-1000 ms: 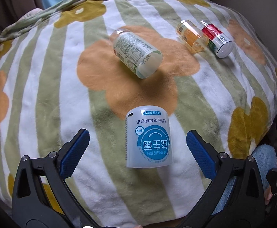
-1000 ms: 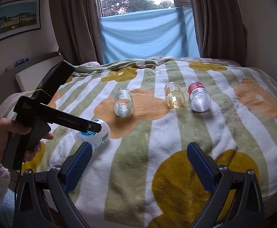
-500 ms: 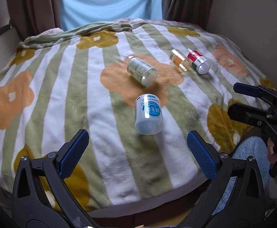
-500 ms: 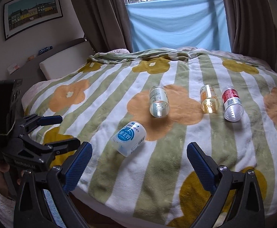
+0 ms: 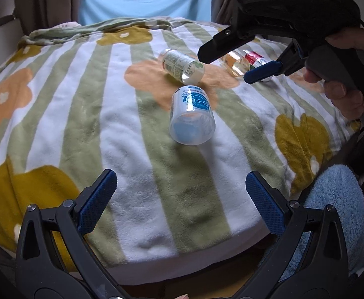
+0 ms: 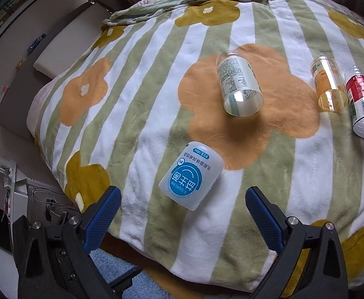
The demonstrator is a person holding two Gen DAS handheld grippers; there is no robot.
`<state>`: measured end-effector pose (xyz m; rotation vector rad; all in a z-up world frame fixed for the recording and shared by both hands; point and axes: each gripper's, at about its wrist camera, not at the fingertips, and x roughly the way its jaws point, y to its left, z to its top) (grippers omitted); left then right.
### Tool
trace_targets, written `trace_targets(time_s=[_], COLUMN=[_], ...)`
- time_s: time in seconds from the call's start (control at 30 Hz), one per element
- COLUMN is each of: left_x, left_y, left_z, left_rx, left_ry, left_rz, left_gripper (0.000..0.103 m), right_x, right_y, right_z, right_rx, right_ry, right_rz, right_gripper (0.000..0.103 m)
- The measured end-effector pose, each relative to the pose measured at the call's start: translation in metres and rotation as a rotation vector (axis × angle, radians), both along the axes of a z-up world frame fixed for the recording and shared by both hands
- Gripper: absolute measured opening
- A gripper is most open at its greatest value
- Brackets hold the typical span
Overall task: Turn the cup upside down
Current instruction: 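Bring the right tool to the white bottle and close on it, then rotate the white bottle cap-up with the right tool, set it down, open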
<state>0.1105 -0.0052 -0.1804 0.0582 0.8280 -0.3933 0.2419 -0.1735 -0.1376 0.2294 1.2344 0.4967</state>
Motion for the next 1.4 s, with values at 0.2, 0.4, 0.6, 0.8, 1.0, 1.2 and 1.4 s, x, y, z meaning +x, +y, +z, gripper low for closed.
trace_targets(time_s=[0.2,0.4,0.6,0.8,1.0,1.2,1.4], left_x=[0.001,0.007,0.014,0.017,0.017,0.016,0.015], left_y=[-0.001,0.007,0.016,0.022,0.022,0.018,0.014], left_z=[-0.020,-0.023,-0.031,-0.033,-0.035,-0.037,-0.041], left_rx=[0.018,-0.031,-0.095,-0.120,-0.123,-0.094,-0.077], left_ry=[0.033,0.052,0.097,0.117,0.121,0.126,0.128], left_rz=[-0.008,-0.003,0.009,0.025,0.025,0.023,0.008], left_gripper=[0.103,0.103,0.103,0.103,0.103,0.103,0.103], right_x=[0.045,0.069,0.074,0.076,0.075,0.035,-0.008], right_y=[0.011,0.010,0.004,0.003,0.005,0.015,0.036], right_z=[-0.035,-0.070,-0.089,-0.089,-0.071,0.001,-0.012], right_rx=[-0.053,-0.003,0.002,0.085,0.086,0.031,-0.112], right_ry=[0.209,0.389,0.443,0.449,0.375,-0.129,-0.521], right_rz=[-0.052,-0.130,-0.178,-0.177,-0.164,-0.094,-0.079], right_gripper=[0.100,0.097,0.081,0.060,0.060,0.060,0.060])
